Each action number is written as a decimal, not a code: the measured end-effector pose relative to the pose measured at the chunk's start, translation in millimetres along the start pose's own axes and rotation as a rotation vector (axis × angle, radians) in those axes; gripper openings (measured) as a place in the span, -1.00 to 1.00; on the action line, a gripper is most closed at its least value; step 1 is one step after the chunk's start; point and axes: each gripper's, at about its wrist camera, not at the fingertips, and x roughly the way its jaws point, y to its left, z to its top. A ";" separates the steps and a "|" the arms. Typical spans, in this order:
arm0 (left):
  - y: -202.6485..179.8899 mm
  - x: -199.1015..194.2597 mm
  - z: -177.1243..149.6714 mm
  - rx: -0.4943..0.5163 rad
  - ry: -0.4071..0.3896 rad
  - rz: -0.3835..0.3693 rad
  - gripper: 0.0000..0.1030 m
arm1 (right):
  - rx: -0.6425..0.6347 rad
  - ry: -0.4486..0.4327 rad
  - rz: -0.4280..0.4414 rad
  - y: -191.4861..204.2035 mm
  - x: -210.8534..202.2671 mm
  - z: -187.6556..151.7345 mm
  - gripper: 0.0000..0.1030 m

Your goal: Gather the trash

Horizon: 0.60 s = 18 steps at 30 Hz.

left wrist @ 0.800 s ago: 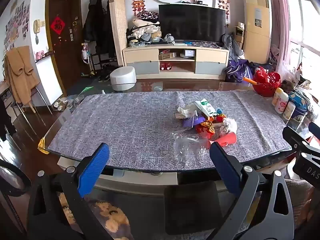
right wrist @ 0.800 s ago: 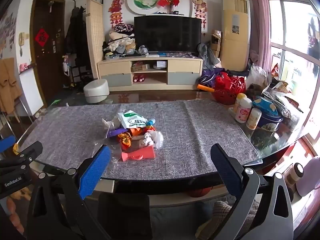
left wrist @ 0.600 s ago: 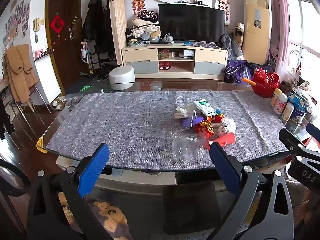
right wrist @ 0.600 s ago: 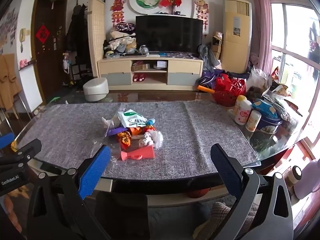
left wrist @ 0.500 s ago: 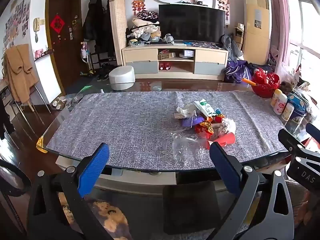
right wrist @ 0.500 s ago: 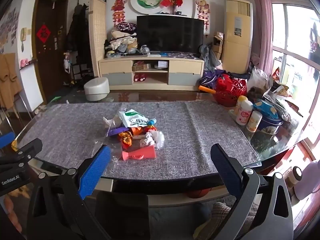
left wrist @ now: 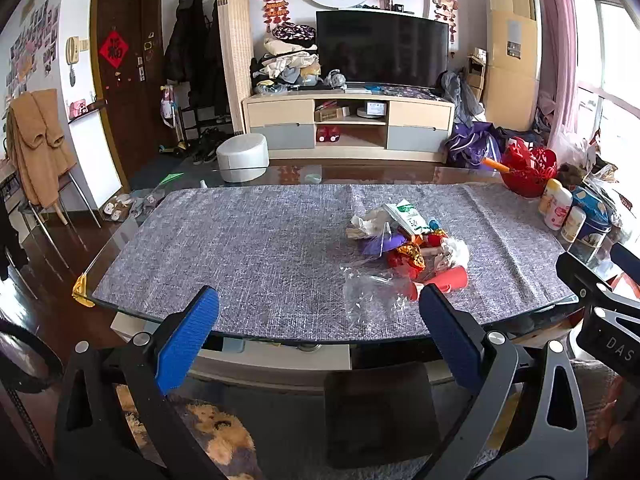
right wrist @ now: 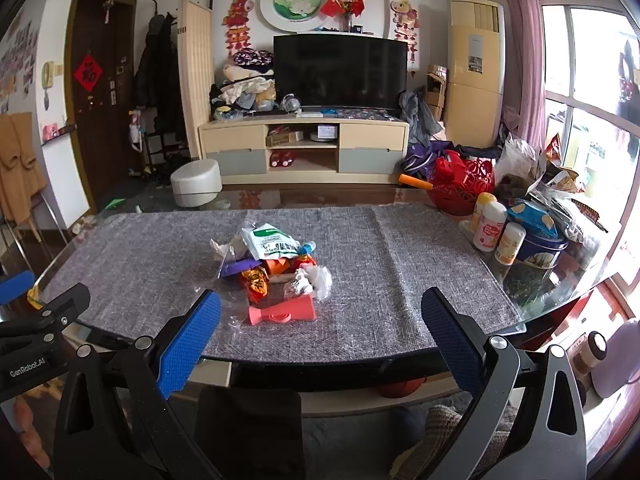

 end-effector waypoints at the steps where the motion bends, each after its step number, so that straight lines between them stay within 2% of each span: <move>1: -0.5 0.0 0.1 0.000 0.000 0.001 0.84 | 0.000 0.000 0.000 0.1 0.0 -0.1 0.94; 18: -0.7 -5.5 3.5 0.003 -0.009 -0.004 0.84 | 0.004 -0.012 0.006 0.5 -3.5 2.6 0.94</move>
